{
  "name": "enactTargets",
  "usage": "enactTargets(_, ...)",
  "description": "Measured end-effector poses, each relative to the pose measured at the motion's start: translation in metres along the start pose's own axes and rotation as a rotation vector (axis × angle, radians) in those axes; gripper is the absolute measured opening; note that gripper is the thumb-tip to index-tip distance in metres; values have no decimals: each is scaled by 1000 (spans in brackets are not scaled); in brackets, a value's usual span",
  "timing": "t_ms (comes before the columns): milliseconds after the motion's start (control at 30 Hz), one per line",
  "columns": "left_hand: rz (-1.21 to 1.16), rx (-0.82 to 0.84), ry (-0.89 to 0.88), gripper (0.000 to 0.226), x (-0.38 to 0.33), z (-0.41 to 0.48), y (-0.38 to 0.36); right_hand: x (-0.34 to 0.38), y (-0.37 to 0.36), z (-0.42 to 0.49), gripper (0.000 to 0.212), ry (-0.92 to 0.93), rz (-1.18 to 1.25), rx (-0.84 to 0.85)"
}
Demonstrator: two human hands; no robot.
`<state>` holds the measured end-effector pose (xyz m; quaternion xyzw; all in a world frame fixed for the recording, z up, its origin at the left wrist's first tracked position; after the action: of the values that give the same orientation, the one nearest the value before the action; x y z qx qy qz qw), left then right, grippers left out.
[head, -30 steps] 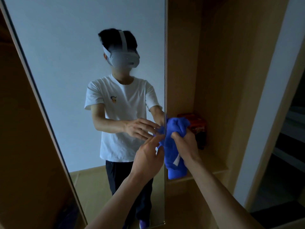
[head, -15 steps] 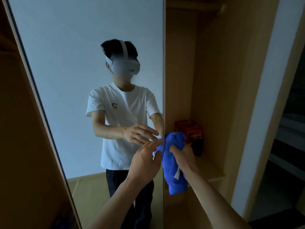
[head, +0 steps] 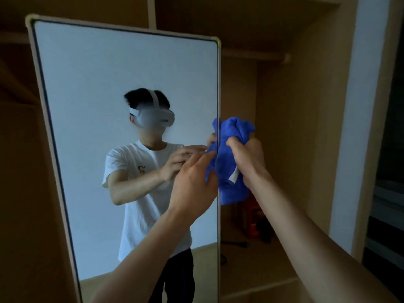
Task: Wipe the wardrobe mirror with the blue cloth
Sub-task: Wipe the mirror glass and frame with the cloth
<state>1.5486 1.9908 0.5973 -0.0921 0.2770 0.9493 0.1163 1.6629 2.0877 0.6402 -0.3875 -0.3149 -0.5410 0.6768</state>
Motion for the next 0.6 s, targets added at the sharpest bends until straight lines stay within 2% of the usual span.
enactTargets(133, 84, -73, -55, 48, -10, 40, 28, 37, -7, 25, 8, 122, 28, 48)
enactTargets(233, 144, -109, -74, 48, -14, 67, 43, 49, -6, 34, 8, 133, 65, 58)
enactTargets(367, 210, -136, -108, 50, -13, 90, 53, 14, 8, 16, 18, 130, -54, 51)
enactTargets(467, 361, -117, -167, 56, -16, 112, 59, -21, 14, -10, 11, 100, -136, 59)
enactTargets(500, 427, -132, -172, 57, -18, 123, 63, -29, 13, -19, 13, 159, -164, 26)
enactTargets(567, 551, -182, -168, 57, -25, 146, 73, -41, 11, -44, 37, 155, -155, -66)
enactTargets(600, 598, -214, -170, 56, -28, 157, 78, -52, 13, -47, 35, 170, -177, -98)
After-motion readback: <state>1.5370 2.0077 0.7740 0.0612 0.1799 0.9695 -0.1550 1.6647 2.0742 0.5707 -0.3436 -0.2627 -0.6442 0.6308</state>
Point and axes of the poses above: each hand's wrist, its own z-axis towards the middle knuckle, its own y-axis out of the back of the hand, x = y × z, the point moved 2 cm from there along z, towards the middle knuckle, and after that the axes turned 11 degrees about z, right-handed, at the moved point
